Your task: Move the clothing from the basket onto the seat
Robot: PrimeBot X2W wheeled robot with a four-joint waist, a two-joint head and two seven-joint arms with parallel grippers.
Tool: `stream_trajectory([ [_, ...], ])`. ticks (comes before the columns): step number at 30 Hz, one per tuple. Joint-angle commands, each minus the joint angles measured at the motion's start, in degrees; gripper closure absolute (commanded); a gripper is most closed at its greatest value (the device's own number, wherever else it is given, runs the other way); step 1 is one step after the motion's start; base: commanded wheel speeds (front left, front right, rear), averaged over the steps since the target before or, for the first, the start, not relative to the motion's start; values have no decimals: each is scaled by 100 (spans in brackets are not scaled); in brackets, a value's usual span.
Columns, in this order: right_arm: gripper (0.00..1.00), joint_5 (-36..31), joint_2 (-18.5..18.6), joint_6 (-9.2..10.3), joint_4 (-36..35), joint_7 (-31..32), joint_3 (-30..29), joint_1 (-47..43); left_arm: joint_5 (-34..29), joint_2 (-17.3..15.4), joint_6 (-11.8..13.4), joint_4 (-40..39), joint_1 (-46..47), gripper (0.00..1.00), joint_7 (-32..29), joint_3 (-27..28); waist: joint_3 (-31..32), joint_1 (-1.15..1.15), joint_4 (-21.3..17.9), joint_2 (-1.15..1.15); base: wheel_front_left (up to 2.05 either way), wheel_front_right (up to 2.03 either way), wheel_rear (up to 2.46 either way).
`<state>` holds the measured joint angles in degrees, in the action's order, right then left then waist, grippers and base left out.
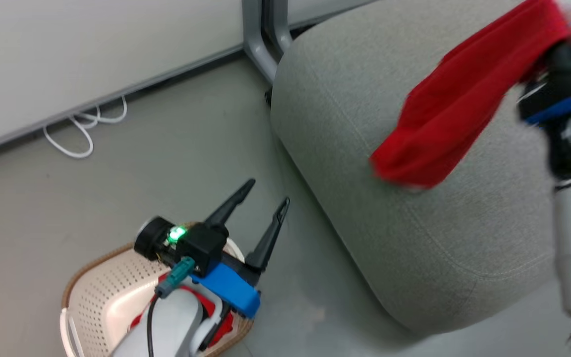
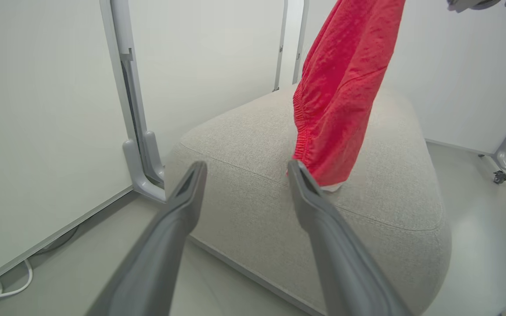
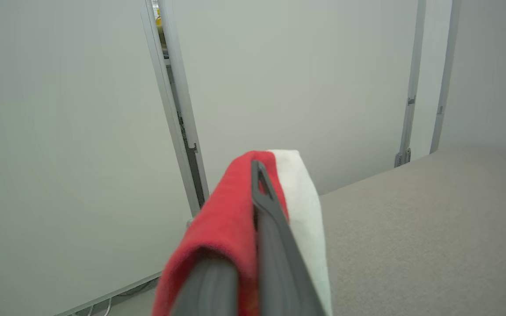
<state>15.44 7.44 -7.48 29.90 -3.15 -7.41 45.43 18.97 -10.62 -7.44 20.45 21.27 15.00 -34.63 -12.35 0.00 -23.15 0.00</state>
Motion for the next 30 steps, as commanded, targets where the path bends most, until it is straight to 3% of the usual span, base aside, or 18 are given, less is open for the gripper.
stream_trajectory([
  [1, 100, -132, 59, -3, -165, 113, -214, 253, -60, -87, -3, -54, 168, 0, 27, -4, -437, 0, 141, 0, 0, 0, 0],
  [7, 100, -145, 328, -2, -722, 419, -1432, 1017, -226, -309, -3, -361, 587, 0, 27, -20, -1234, 0, 302, 0, 0, 0, 0],
  [14, 100, -201, 594, -3, -365, 132, -2701, 1356, -391, -515, -3, -722, 1016, 0, 27, -162, -2037, 0, 581, 0, 0, 0, 0],
  [21, 100, -638, 683, -3, 545, -532, -3283, 1109, -548, -762, -3, -1046, 1252, 0, 27, -149, -2694, 0, 813, 0, 0, 0, 0],
  [30, 100, -1110, 724, -2, 1552, -1109, -3478, 1094, -696, -885, 40, -1296, 1159, 0, 27, -72, -2996, 0, 952, 0, 0, 0, 0],
])
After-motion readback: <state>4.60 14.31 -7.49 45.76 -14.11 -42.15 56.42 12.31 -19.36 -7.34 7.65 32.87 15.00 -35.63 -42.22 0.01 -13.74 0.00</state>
